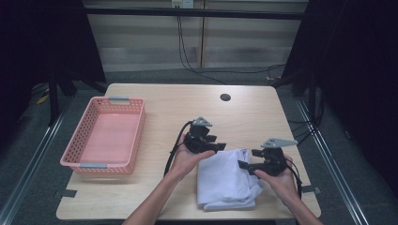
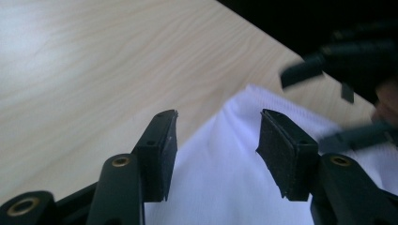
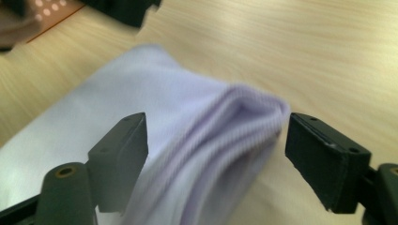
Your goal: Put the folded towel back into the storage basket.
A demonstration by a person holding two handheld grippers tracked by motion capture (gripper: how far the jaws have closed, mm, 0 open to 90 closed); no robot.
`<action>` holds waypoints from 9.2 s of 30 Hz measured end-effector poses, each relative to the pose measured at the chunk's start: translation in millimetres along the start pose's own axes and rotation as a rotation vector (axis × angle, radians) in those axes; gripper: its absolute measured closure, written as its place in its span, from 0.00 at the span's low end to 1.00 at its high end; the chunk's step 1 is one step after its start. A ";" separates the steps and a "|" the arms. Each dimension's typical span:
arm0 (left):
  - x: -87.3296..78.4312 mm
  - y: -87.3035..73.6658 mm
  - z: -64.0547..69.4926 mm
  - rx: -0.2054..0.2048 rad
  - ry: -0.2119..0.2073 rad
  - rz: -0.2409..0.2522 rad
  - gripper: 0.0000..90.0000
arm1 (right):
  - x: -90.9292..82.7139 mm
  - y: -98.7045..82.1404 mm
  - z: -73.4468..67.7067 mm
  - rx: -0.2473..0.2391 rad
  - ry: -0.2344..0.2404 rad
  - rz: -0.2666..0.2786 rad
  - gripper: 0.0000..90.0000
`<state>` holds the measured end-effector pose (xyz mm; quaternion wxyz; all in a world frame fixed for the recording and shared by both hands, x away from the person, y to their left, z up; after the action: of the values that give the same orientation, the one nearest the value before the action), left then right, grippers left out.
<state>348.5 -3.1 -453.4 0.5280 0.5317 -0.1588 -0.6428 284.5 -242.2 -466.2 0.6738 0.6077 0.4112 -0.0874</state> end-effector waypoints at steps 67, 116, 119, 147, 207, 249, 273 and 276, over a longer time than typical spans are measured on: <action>-18.7 -111.6 61.9 0.105 -0.083 -0.273 0.78 | 54.1 -7.2 16.7 -0.088 0.217 -0.170 0.72; -114.3 -62.6 30.8 0.090 -0.042 0.015 0.82 | 52.7 89.9 -7.3 -0.071 0.265 0.030 0.73; -123.6 -62.9 30.2 0.090 -0.034 0.032 0.82 | 56.1 99.7 -15.3 -0.087 0.274 0.035 0.73; -207.2 -54.0 0.1 0.027 0.051 0.175 0.82 | 88.1 182.3 -67.6 -0.127 0.360 0.048 0.73; -366.1 -160.5 -109.6 -0.315 0.412 0.238 0.82 | 242.1 250.6 -262.3 -0.146 0.355 -0.074 0.74; -281.9 -107.5 -59.5 -0.175 0.393 0.120 0.50 | 165.6 208.5 -170.6 -0.208 0.359 0.083 0.46; -151.4 -123.1 8.5 -0.072 0.308 0.068 0.38 | 21.4 41.3 -33.3 -0.092 0.186 0.090 0.47; -143.5 -126.5 8.2 -0.091 0.294 0.065 0.37 | 12.1 21.5 -20.1 -0.072 0.159 0.074 0.45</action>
<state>259.4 165.2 -473.0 0.5898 0.5903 -0.0675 -0.5470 296.6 -214.4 -456.7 0.6633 0.6028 0.4435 0.0013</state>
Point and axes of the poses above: each handheld gripper's, and its own axes: x roughly forward along the jaws, y roughly out of its top, z roughly to its right, the point moved 2 cm from there along x, roughly forward along the jaws, and after that the axes turned 10 degrees about -y, right-handed, at the moved point
